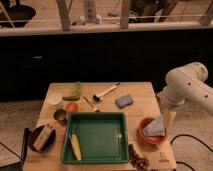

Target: Place sponge in tray

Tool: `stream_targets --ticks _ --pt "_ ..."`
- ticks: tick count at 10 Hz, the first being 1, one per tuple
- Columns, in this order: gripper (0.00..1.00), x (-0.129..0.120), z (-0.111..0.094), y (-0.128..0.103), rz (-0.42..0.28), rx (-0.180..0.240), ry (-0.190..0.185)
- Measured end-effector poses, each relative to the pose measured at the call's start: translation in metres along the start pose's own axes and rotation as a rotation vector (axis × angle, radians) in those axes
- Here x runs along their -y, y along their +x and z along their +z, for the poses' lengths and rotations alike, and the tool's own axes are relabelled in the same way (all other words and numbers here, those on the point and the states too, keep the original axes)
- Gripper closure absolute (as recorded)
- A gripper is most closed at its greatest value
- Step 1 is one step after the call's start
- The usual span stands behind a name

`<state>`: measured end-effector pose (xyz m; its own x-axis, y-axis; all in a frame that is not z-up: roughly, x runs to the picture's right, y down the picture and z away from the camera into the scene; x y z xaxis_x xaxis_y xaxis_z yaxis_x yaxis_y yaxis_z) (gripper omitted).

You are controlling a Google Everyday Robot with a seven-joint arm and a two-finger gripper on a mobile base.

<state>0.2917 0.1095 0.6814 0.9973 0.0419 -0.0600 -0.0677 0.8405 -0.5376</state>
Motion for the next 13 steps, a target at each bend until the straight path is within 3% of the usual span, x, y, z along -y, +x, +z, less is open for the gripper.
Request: stream_targets --ticks 4,6,9,13 --pt "0.12 0.0 0.0 0.0 0.0 0.0 0.0" --pt "0.18 0.001 0.001 -0.001 -0.002 -0.002 0.005" --pt "0.2 0.02 0.014 -0.031 -0.04 -0.002 0.032" --pt "0.2 0.03 0.023 -0.039 -0.068 0.003 0.051"
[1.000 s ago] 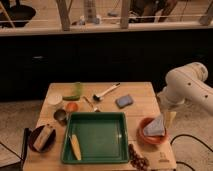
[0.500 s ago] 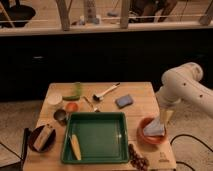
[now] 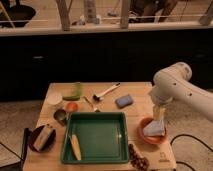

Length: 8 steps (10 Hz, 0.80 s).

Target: Place sponge in tray

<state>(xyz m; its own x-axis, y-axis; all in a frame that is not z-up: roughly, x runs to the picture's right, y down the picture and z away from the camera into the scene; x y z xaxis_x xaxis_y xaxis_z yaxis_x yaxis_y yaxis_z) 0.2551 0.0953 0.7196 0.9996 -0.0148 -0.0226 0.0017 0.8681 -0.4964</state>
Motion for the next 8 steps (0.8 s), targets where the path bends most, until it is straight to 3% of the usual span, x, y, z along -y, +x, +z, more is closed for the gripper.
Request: stream_targets --ticks 8 --pt "0.2 0.023 0.02 -0.026 -0.053 0.034 0.034"
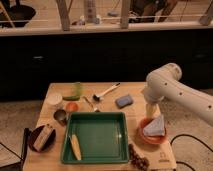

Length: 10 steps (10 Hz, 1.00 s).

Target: Place sponge in tray

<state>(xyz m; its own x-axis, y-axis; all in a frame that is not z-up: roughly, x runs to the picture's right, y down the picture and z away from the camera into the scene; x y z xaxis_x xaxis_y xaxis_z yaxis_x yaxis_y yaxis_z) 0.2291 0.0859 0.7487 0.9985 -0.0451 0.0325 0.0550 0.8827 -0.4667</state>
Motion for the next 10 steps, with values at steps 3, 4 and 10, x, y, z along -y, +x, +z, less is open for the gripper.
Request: stream_targets --ticks 3,4,10 --pt "0.2 0.008 0.007 -0.004 -0.019 0.014 0.011" --pt "0.2 0.012 0.009 -0.005 -0.026 0.018 0.014" --pt "0.2 0.031 0.02 -0.008 -0.072 0.042 0.03"
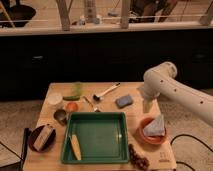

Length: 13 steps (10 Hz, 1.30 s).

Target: Place sponge in tray

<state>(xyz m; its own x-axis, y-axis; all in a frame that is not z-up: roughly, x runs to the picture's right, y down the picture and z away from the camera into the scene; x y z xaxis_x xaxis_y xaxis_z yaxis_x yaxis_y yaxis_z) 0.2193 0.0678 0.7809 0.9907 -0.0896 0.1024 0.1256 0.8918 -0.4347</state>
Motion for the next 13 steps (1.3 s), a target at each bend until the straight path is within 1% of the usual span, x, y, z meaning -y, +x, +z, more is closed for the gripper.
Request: stream_targets --ticks 3,13 --pt "0.2 0.013 0.007 0.0 -0.022 0.018 0.005" --pt "0.2 0.037 0.027 0.008 -0.102 0.071 0.012"
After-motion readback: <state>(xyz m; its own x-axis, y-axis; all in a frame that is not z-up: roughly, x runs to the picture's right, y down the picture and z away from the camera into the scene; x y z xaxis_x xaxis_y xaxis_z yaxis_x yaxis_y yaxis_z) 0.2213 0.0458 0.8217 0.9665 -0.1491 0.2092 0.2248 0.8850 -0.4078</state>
